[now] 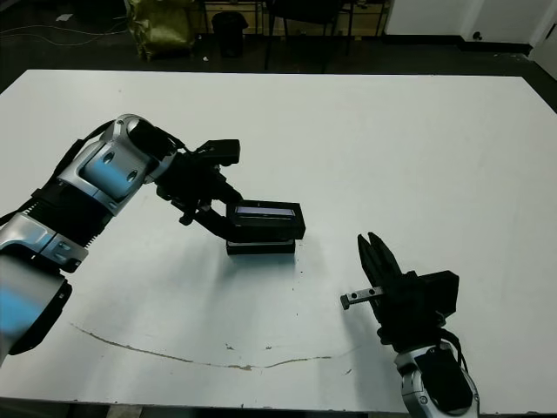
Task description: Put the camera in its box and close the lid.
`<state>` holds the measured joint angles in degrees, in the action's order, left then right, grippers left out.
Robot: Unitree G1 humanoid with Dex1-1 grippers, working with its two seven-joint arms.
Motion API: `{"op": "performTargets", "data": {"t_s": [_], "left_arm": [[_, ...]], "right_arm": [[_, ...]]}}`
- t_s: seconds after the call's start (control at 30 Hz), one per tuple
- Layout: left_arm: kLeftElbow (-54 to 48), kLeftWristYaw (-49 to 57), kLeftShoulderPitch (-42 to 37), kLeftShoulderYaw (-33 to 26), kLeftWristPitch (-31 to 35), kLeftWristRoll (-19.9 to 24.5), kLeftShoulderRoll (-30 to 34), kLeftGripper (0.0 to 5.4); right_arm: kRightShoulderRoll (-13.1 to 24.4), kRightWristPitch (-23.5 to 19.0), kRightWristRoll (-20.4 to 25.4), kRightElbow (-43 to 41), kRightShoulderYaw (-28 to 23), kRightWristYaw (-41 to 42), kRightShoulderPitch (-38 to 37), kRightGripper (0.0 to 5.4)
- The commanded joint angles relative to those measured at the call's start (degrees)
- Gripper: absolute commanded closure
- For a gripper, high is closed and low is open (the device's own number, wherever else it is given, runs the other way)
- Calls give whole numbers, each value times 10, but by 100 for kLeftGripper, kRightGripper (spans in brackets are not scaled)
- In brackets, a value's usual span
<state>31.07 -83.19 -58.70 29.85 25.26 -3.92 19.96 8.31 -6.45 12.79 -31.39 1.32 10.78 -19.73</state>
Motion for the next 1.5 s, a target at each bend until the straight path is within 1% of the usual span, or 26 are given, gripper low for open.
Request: {"op": "performTargets", "data": {"t_s": [0.03,0.13,0.23,0.37,0.47,0.53,0.63,0.83,0.93,1.13,1.33,1.5], "left_arm": [[-5,7,-3,-6,-5,-1,-2,301],[-3,8,-6,-7,-2,-1,-4,301],[-6,9,-8,-5,-6,-5,-3,301],[-1,10,-12,-1,-11,-12,-4,301],[3,8,-16,4,-13,-18,-5,301],[4,7,-17,7,-18,-20,-5,301],[6,3,-16,8,-27,-20,-6,301],[7,-3,-14,10,-37,-21,-10,301],[15,-5,-12,15,-37,-24,-14,301],[10,0,-4,29,-33,-37,-17,301],[18,4,5,34,-43,-40,-21,301],[24,5,3,37,-35,-42,-24,301]], "right_arm": [[-2,-4,-4,2,2,-1,-7,540],[-2,-3,2,6,2,4,-7,540],[-5,-19,4,-7,3,-4,-11,540],[-3,-8,-1,0,2,1,-11,540],[-5,-10,8,4,1,4,-10,540],[-6,-4,15,9,0,10,-9,540],[-4,-2,8,8,0,8,-10,540],[-8,-7,11,4,0,5,-10,540],[-11,0,12,8,0,7,-10,540],[-8,-16,9,-5,0,2,-13,540],[-10,1,14,9,-3,11,-13,540],[-10,18,19,23,-4,22,-10,540]]}}
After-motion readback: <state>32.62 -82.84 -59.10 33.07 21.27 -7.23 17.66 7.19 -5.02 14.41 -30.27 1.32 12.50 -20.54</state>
